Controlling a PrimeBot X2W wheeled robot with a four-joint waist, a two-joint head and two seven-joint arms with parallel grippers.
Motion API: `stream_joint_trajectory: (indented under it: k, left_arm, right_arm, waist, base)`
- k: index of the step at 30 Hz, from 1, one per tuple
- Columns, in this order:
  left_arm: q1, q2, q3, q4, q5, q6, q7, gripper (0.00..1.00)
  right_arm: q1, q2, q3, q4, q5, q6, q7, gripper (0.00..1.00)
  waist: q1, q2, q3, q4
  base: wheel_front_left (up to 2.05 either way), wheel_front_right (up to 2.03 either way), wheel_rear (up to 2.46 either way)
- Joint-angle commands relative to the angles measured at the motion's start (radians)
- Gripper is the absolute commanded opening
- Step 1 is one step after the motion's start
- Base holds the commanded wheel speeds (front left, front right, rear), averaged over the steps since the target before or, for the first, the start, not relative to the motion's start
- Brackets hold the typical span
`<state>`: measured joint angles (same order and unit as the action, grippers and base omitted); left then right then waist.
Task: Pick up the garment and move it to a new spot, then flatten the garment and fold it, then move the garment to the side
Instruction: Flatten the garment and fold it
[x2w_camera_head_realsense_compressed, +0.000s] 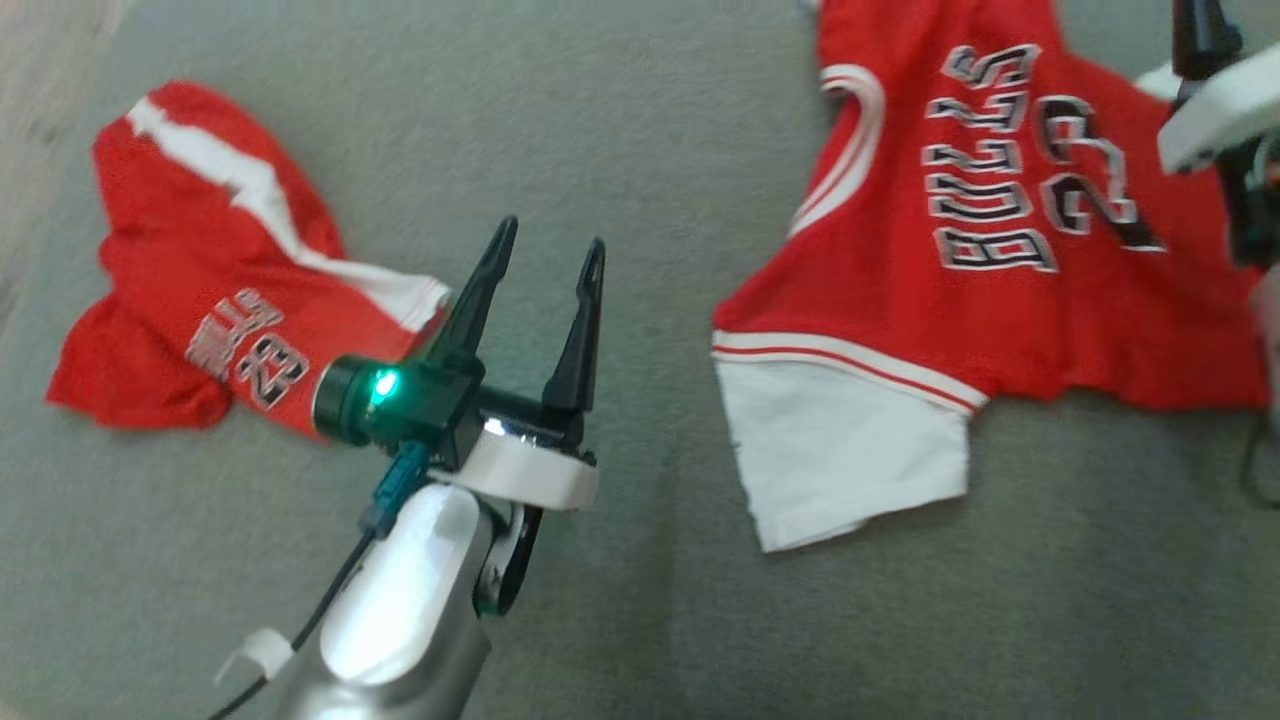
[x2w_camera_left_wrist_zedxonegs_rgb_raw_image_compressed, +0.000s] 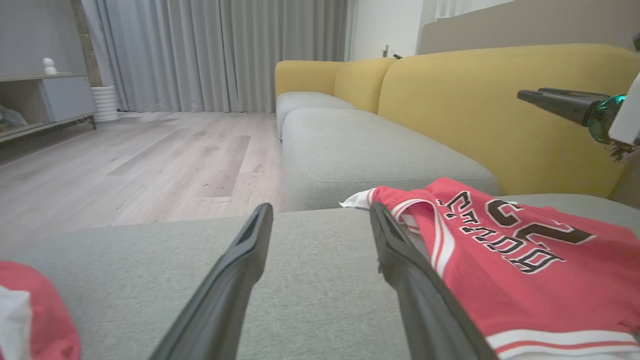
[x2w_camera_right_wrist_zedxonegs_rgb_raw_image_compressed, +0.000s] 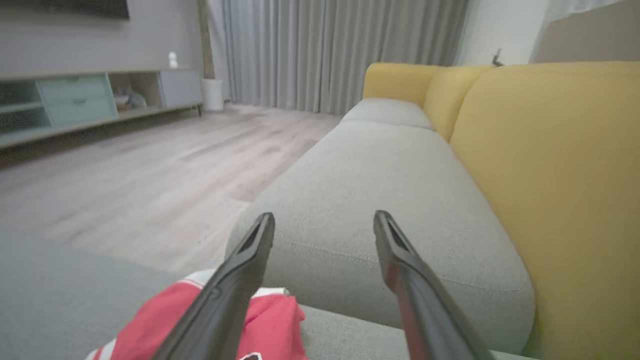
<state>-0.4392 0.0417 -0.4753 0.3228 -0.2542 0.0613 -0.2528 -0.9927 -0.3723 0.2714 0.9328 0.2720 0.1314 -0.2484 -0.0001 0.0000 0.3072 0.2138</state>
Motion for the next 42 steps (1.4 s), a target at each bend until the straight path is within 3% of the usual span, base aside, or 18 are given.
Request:
stream_joint_trajectory:
  k: [1,5,9,15,25,36,42]
  left_arm:
    - [0.007,0.009,0.039,-0.022,0.007,-0.001,-0.009,1.0]
    - [0.047,0.009,0.064,-0.007,0.007,-0.009,-0.009,1.0]
    - [0.082,0.009,0.082,0.004,0.005,-0.016,-0.009,1.0]
    - [0.106,0.009,0.095,0.024,0.012,-0.026,-0.009,1.0]
    - [0.057,0.01,0.089,0.136,0.038,-0.054,-0.005,1.0]
    - [-0.068,0.015,0.077,0.342,0.008,-0.099,0.1,1.0]
    - [-0.106,0.036,0.066,0.419,0.03,-0.071,0.145,1.0]
  right_arm:
    - [0.041,0.021,-0.021,-0.058,-0.011,-0.001,-0.013,1.0]
    - [0.308,0.133,-0.228,-0.289,-0.086,-0.001,-0.013,1.0]
    - [0.574,0.27,-0.355,-0.494,-0.166,-0.001,-0.013,1.0]
    - [0.828,0.321,-0.372,-0.666,-0.165,-0.001,-0.013,1.0]
    - [0.871,0.322,-0.317,-0.72,-0.119,-0.001,-0.013,1.0]
    - [0.855,0.322,-0.279,-0.702,-0.101,-0.001,-0.013,1.0]
    - [0.843,0.322,-0.26,-0.702,-0.092,-0.001,-0.013,1.0]
  waist:
    - [0.0001,0.0,-0.063,-0.066]
    - [0.0001,0.0,-0.114,-0.124]
    - [0.0001,0.0,-0.145,-0.173]
    - [0.0001,0.0,-0.154,-0.223]
    - [0.0001,0.0,-0.121,-0.273]
    - [0.0001,0.0,-0.067,-0.345]
    - [0.0001,0.0,-0.052,-0.382]
  base:
    - [0.0,0.0,0.0]
    - [0.0,0.0,0.0]
    - [0.0,0.0,0.0]
    - [0.0,0.0,0.0]
    - [0.0,0.0,0.0]
    - [0.0,0.0,0.0]
    - [0.0,0.0,0.0]
